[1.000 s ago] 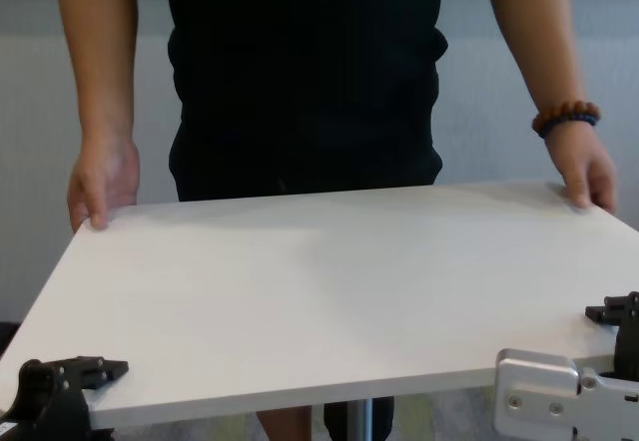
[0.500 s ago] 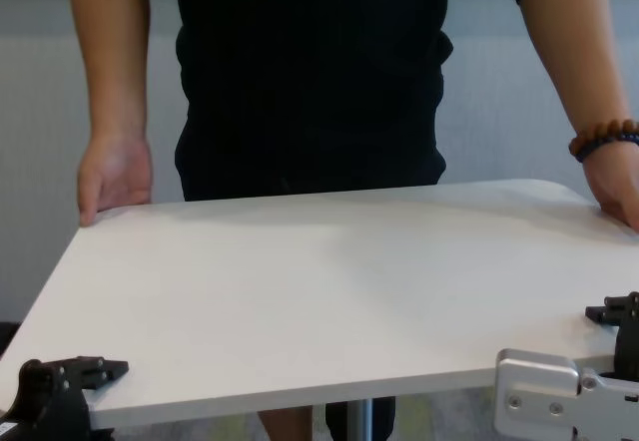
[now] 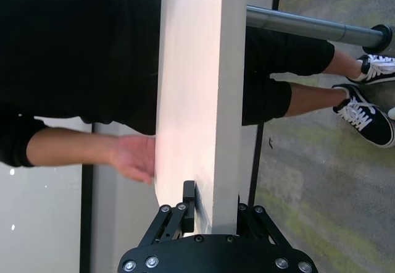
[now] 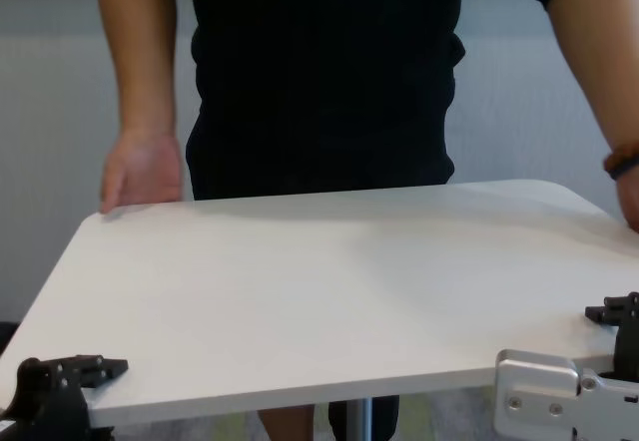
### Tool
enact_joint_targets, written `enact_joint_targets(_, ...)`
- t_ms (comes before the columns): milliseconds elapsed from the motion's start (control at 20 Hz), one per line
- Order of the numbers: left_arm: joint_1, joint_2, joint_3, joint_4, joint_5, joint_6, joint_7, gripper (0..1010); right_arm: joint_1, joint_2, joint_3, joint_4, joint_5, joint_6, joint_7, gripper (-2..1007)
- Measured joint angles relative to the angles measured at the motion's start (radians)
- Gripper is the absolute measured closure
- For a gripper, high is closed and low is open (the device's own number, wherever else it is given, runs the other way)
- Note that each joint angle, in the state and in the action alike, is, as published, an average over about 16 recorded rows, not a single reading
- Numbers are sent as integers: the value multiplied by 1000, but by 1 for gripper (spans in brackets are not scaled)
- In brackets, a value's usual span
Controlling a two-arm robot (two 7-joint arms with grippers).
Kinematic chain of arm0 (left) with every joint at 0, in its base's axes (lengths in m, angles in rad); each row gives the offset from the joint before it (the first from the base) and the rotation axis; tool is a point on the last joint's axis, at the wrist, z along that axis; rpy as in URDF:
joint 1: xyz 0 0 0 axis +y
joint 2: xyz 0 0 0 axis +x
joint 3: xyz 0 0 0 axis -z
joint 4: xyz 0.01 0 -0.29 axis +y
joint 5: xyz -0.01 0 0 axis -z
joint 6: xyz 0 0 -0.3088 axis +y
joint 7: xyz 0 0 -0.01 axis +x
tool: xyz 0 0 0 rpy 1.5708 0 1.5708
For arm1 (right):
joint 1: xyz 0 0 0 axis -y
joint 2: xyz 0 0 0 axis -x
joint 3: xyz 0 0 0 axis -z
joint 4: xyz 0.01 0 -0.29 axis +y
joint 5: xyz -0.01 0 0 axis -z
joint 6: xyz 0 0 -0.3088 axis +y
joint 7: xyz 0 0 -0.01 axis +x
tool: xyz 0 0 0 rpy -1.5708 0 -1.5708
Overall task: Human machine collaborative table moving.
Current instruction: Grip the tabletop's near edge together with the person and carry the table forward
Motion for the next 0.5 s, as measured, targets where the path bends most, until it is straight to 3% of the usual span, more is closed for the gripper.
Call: enact_joint_targets(500, 4, 3, -11, -14, -9, -17, 26, 713, 3, -18, 13, 15, -26, -18, -18, 714)
